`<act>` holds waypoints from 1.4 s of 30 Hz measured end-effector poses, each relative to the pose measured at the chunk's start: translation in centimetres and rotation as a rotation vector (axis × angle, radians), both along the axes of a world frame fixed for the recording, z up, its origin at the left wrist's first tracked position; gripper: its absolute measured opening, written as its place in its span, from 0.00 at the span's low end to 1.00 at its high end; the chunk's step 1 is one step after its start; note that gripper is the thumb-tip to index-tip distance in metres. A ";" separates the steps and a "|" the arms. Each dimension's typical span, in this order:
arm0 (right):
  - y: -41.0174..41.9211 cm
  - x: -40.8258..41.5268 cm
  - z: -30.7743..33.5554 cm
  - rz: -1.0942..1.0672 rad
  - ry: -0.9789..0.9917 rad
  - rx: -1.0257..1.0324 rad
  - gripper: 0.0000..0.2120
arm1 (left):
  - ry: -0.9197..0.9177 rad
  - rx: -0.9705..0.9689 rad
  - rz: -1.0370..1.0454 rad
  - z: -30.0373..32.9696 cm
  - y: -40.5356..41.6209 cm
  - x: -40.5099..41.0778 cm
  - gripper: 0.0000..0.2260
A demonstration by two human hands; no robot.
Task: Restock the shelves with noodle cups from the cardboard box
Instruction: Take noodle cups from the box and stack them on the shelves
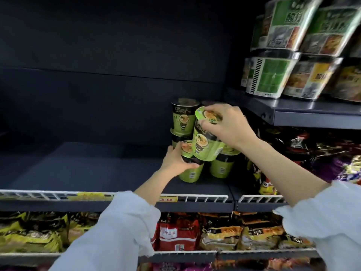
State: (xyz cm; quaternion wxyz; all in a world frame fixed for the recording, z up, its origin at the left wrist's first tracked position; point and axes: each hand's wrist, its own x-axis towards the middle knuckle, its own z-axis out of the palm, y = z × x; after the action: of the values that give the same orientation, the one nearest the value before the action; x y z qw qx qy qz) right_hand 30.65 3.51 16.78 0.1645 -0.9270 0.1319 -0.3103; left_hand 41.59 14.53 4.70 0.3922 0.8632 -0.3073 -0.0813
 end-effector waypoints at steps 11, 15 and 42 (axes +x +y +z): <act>-0.3 6.5 0.3 0.013 0.185 -0.140 0.28 | 0.201 -0.215 0.031 0.7 1.0 3.3 0.21; -0.8 7.3 0.0 -0.021 0.240 -0.177 0.29 | 0.277 -0.243 0.001 1.4 1.0 3.7 0.17; 1.3 -2.4 -3.2 -0.048 -0.096 0.070 0.14 | -0.215 -0.294 -0.024 5.8 0.5 -5.4 0.08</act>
State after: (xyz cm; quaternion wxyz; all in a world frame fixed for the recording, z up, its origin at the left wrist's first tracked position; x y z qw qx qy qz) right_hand 28.23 4.78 13.56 0.1956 -0.9012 0.1570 -0.3534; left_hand 36.15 15.07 10.53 0.4782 0.7965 -0.3661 0.0526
